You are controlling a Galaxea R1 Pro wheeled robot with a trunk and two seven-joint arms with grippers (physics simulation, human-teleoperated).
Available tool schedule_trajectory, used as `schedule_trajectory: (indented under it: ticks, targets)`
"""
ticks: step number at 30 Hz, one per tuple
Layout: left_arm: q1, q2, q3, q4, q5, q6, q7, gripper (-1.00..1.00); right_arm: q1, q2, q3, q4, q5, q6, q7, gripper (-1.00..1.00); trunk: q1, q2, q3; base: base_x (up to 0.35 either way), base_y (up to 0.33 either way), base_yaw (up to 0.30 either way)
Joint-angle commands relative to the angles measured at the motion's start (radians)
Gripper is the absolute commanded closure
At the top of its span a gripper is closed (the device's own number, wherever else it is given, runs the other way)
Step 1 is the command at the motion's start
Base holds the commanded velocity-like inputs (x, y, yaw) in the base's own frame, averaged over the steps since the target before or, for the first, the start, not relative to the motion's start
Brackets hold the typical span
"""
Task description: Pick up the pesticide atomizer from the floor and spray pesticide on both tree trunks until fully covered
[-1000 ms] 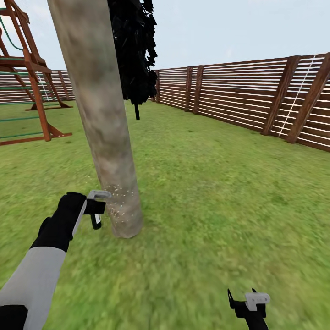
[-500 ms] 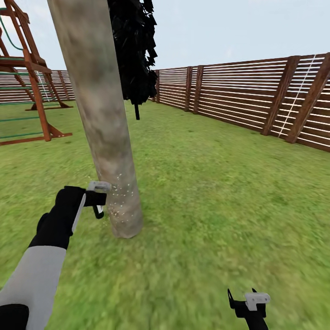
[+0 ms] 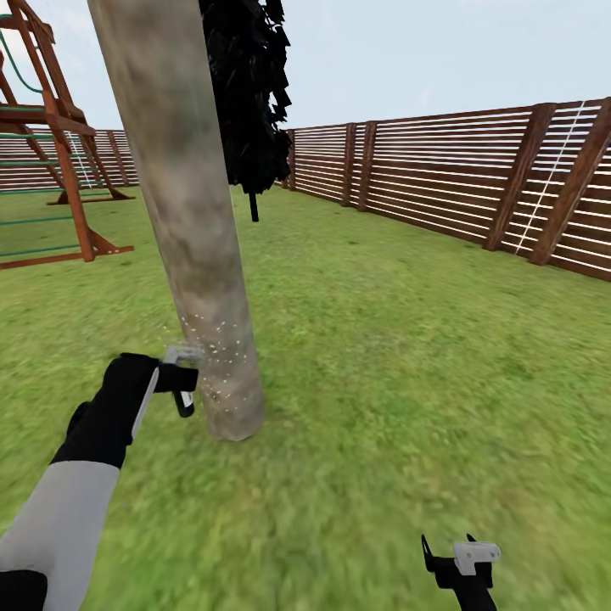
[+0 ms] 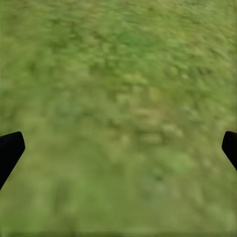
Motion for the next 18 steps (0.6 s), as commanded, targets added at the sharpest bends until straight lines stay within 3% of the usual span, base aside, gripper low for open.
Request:
schedule_trajectory:
  ticks: [1, 5, 6, 9, 11, 13, 15, 18]
  targets:
    - [0.009, -0.013, -0.001, 0.040, -0.007, -0.007, 0.000, 1.00, 0.000, 0.000, 0.000, 0.000, 0.000, 0.000, 0.000, -1.00, 0.000, 0.000, 0.000, 0.000, 0.000, 0.000]
    - [0.026, -0.075, -0.001, 0.145, -0.012, -0.017, 0.008, 1.00, 0.000, 0.000, 0.000, 0.000, 0.000, 0.000, 0.000, -1.00, 0.000, 0.000, 0.000, 0.000, 0.000, 0.000]
    - [0.027, -0.074, 0.000, 0.184, -0.014, -0.022, 0.008, 1.00, 0.000, 0.000, 0.000, 0.000, 0.000, 0.000, 0.000, -1.00, 0.000, 0.000, 0.000, 0.000, 0.000, 0.000]
    - [0.033, -0.041, 0.008, 0.271, -0.015, -0.065, 0.012, 1.00, 0.000, 0.000, 0.000, 0.000, 0.000, 0.000, 0.000, -1.00, 0.000, 0.000, 0.000, 0.000, 0.000, 0.000]
    - [0.044, 0.010, 0.009, 0.353, -0.015, -0.151, 0.021, 1.00, 0.000, 0.000, 0.000, 0.000, 0.000, 0.000, 0.000, -1.00, 0.000, 0.000, 0.000, 0.000, 0.000, 0.000]
    - [0.056, 0.015, 0.010, 0.423, -0.014, -0.227, 0.042, 1.00, 0.000, 0.000, 0.000, 0.000, 0.000, 0.000, 0.000, -1.00, 0.000, 0.000, 0.000, 0.000, 0.000, 0.000]
    - [0.061, -0.003, 0.009, 0.527, -0.004, -0.339, 0.096, 1.00, 0.000, 0.000, 0.000, 0.000, 0.000, 0.000, 0.000, -1.00, 0.000, 0.000, 0.000, 0.000, 0.000, 0.000]
    - [0.063, -0.070, 0.011, 0.588, -0.006, -0.380, 0.140, 1.00, 0.000, 0.000, 0.000, 0.001, 0.000, 0.000, 0.000, -1.00, 0.000, 0.000, 0.000, 0.000, 0.000, 0.000]
